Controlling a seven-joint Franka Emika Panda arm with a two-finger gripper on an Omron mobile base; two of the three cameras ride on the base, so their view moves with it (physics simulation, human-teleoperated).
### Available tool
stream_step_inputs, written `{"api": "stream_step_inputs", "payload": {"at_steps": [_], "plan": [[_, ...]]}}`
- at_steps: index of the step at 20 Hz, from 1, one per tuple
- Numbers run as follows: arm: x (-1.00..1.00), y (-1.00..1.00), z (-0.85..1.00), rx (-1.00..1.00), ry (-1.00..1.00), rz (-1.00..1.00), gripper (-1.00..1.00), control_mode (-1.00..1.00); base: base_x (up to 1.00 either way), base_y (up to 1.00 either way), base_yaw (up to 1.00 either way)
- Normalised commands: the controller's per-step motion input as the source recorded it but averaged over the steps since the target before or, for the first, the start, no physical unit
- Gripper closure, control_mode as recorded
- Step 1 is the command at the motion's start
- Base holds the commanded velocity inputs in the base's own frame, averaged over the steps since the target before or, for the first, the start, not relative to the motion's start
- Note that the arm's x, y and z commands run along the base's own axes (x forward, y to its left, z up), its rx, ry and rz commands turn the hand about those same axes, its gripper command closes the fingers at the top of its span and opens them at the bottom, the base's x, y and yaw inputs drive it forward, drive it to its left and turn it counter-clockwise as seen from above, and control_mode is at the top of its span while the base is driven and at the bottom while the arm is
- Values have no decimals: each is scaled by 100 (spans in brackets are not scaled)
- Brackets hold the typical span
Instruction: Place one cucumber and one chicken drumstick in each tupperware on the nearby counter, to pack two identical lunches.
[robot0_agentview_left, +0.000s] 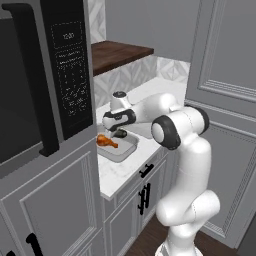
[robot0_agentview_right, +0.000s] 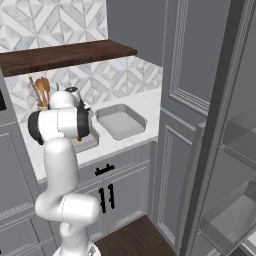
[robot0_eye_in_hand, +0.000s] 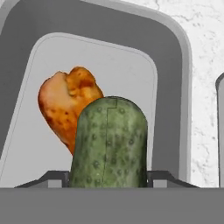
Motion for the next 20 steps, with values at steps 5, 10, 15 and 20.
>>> {"api": "stream_step_inputs", "payload": {"at_steps": [5,10,15,20], "plan": [[0,0,-9,0,0,3,100,-100,0,0,0],[0,0,-49,0,-1,1,100,-100,0,0,0],[0,0,-1,0,-1,0,100,-100,0,0,0],[0,0,0,0,0,0,-100,-100,0,0,0]]}}
